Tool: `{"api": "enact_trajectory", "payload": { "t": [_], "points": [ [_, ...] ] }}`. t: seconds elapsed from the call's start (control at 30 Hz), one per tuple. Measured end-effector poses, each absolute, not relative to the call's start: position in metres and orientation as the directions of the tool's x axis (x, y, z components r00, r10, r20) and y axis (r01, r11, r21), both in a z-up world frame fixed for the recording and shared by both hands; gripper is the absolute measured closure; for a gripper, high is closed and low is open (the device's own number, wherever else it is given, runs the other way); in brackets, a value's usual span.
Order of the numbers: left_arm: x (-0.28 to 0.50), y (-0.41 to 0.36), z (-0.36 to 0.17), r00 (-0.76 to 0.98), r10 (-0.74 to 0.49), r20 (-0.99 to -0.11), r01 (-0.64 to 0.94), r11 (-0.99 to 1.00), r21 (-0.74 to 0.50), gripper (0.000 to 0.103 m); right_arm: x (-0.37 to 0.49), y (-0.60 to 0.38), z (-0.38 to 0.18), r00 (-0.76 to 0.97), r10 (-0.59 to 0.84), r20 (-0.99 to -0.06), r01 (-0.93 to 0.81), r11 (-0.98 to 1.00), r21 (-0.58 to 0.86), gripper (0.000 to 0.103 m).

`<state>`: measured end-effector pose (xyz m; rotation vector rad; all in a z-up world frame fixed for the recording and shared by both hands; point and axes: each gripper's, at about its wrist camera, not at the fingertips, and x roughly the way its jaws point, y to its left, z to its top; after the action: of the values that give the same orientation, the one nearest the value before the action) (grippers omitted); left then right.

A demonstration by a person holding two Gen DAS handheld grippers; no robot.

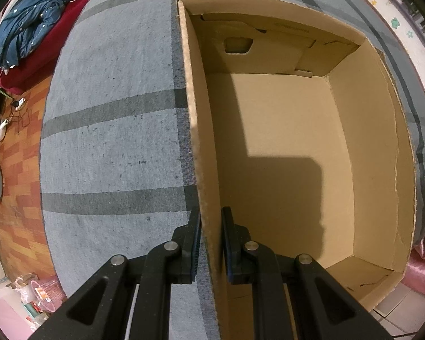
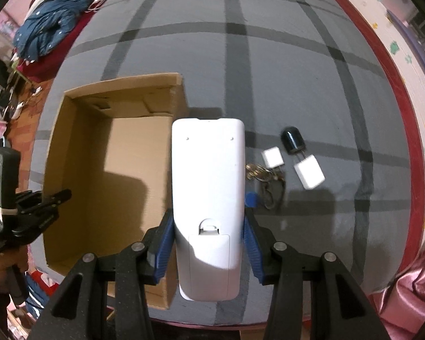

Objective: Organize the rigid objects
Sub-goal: 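Carry the remote into the box with the right gripper and release it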

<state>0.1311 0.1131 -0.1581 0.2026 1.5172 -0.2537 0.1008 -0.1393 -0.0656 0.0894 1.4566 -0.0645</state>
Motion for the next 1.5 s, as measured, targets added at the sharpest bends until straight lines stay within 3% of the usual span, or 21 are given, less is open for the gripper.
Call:
{"api": "enact_trajectory", "payload": {
  "t": [0.63, 1.5],
  "points": [
    [0.129, 0.122, -0.155, 0.048, -0.069, -0.996, 0.27, 0.961, -0.053, 0.088, 0.142, -0.059, -0.091, 0.099, 0.092, -0.991, -0.052, 0.995, 0.087, 0.054],
    [0.134, 0.133, -0.16, 0.047, -0.081, -0.996, 0.196, 0.978, -0.07, 0.088, 0.182, -0.019, -0.21, -0.061, 0.122, -0.991, -0.108, 0.986, 0.128, 0.054]
  ]
}}
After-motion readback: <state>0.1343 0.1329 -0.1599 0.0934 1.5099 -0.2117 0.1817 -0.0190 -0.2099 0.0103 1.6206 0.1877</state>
